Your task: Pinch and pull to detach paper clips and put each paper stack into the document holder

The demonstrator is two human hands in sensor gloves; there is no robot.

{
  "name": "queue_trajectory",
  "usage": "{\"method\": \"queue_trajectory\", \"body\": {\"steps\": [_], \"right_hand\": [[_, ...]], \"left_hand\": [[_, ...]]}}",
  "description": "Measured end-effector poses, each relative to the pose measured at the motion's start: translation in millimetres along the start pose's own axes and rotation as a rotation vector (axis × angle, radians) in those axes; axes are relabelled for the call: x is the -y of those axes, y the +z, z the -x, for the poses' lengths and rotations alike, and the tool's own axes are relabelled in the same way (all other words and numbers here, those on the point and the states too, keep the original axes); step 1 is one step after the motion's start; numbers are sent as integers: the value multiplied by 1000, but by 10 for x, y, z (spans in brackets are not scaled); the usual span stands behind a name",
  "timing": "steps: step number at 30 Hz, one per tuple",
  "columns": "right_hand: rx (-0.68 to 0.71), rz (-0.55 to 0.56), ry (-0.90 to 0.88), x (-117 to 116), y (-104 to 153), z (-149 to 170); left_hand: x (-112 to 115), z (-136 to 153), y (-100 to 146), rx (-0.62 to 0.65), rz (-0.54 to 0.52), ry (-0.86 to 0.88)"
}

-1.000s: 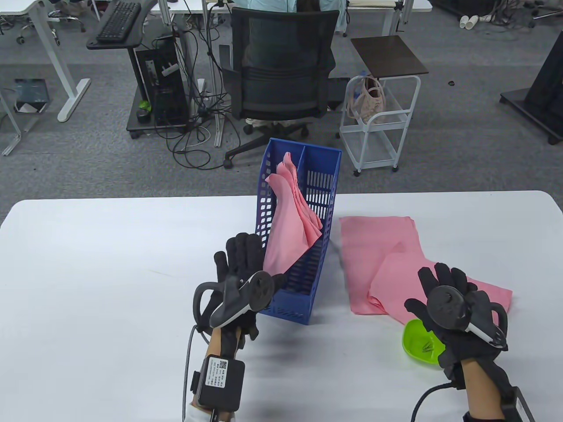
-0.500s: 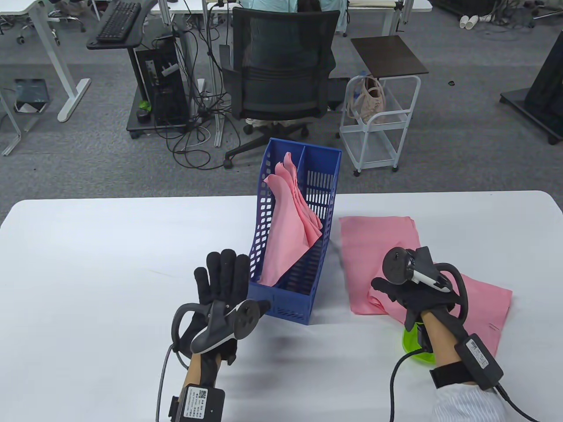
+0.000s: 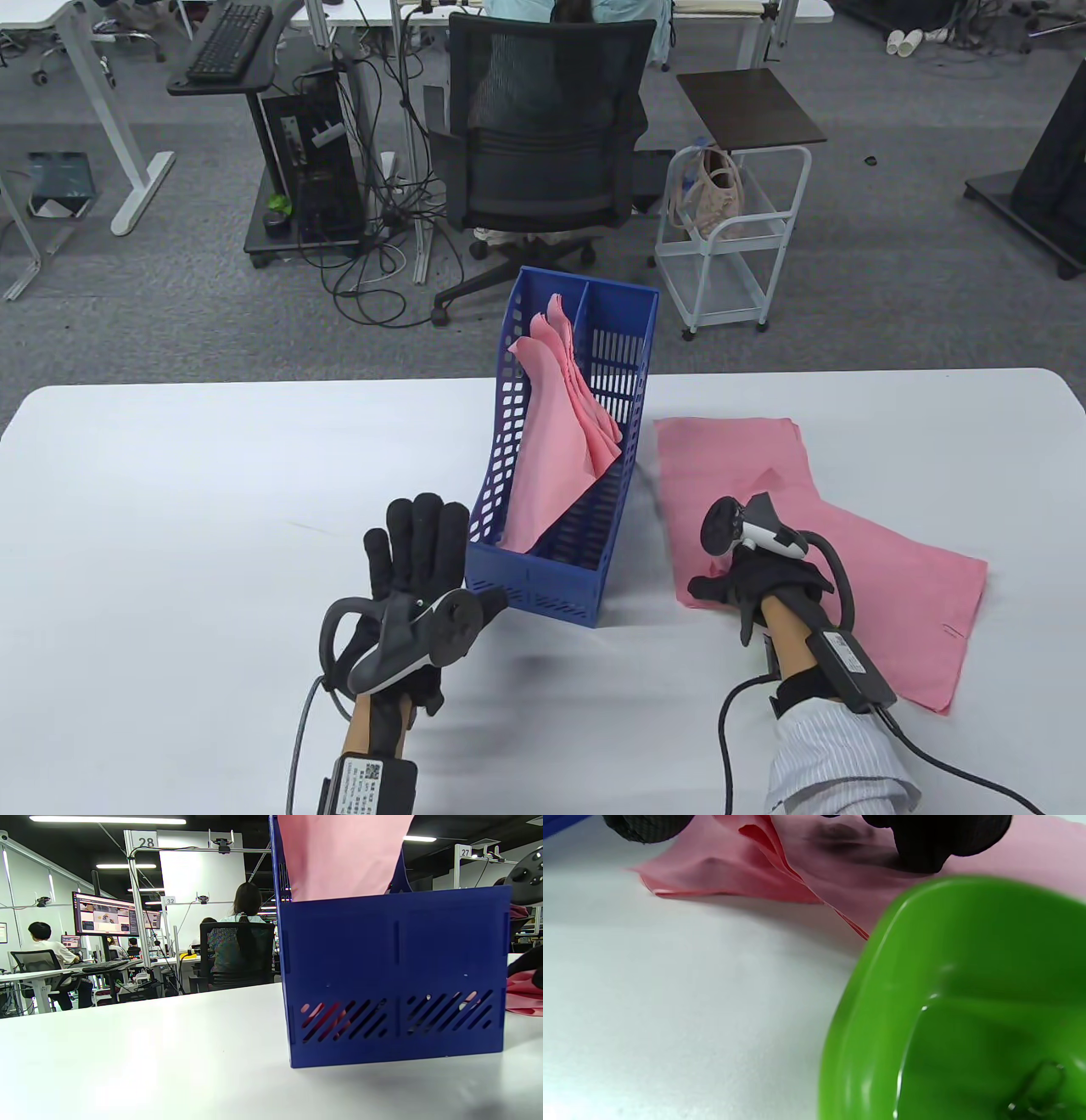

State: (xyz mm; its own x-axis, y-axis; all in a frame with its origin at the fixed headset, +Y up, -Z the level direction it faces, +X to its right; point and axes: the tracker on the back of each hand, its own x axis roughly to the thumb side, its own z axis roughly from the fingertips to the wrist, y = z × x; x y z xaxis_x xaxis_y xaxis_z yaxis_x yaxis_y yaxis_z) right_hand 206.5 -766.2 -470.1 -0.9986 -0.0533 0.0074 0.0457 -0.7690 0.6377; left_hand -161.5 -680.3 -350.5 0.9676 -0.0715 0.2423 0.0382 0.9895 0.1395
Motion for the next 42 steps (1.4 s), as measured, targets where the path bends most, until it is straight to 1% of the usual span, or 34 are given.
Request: {"method": "queue_trajectory", "body": {"steps": [10,17,22,25,29,32,36,39,42], "right_hand": [[-58,22,159,-87,-58,-116],[-67,24,155,-69,-61,-104],[-68,14,82,27,-30,-32],[-61,35,39,93,21,52],[-65,104,13,205,147,171],[-72,159,4,313,291,268],[-99,239,13,455,542,428],[-121,307,34,517,711,545],[-139,427,41,564,942,694]], "left_hand": [[0,-12,2,3,13,-13],[-3,-29,2,7,21,-24],[-1,-36,-1,9,21,-25],[0,-36,1,7,19,-21],[-2,-41,1,8,15,-18],[-1,-42,-1,9,10,-17],[13,-47,-2,14,21,-36],[10,-57,1,16,22,-30],[-1,-73,4,23,14,-34]]}}
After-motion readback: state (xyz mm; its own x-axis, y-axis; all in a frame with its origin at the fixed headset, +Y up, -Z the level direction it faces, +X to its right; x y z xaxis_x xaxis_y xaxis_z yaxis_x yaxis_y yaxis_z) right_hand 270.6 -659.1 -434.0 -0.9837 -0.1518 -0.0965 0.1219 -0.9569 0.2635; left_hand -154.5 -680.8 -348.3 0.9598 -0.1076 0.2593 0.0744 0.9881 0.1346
